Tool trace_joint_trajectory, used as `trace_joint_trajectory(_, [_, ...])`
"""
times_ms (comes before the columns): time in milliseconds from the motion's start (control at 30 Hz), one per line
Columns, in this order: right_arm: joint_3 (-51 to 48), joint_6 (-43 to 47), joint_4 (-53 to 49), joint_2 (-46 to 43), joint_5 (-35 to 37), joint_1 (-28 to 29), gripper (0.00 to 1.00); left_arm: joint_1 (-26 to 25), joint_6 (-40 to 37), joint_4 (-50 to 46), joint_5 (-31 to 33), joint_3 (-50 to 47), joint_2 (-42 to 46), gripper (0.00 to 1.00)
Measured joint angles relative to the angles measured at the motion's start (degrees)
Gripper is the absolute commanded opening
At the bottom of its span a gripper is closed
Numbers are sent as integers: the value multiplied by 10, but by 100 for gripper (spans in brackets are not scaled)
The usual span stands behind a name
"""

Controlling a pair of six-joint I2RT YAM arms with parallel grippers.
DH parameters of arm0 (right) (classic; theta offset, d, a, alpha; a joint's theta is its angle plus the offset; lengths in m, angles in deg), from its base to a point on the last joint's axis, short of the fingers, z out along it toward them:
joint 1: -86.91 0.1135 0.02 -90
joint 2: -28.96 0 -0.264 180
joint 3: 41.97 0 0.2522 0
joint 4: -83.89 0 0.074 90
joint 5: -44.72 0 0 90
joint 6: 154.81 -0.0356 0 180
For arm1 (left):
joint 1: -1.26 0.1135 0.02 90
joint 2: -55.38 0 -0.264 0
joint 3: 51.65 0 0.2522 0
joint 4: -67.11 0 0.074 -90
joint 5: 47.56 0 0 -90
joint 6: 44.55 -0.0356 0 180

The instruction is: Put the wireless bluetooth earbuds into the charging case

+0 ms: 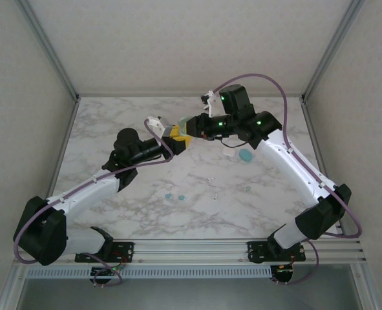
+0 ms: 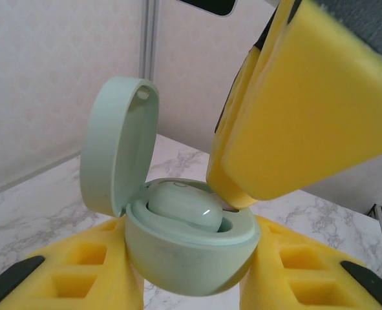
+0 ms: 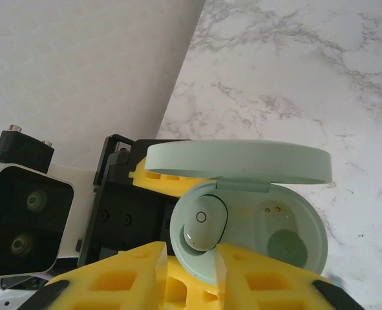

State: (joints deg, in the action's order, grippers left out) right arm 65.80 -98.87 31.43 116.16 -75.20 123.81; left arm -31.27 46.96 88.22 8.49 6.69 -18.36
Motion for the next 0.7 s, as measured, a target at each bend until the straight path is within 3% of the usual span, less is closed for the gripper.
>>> trace_joint_trajectory(300, [6,12,-13,-15,23,1,37,0,-2,2,9,0,-1,29])
trace_joint_trajectory(500, [-14,72,-49,-130,147,-8,41,0,-2,2,17,0,8,29])
trace_joint_trajectory(700, [-143,92,-116,-199,249,-150,41,0,-2,2,17,-2,33,28])
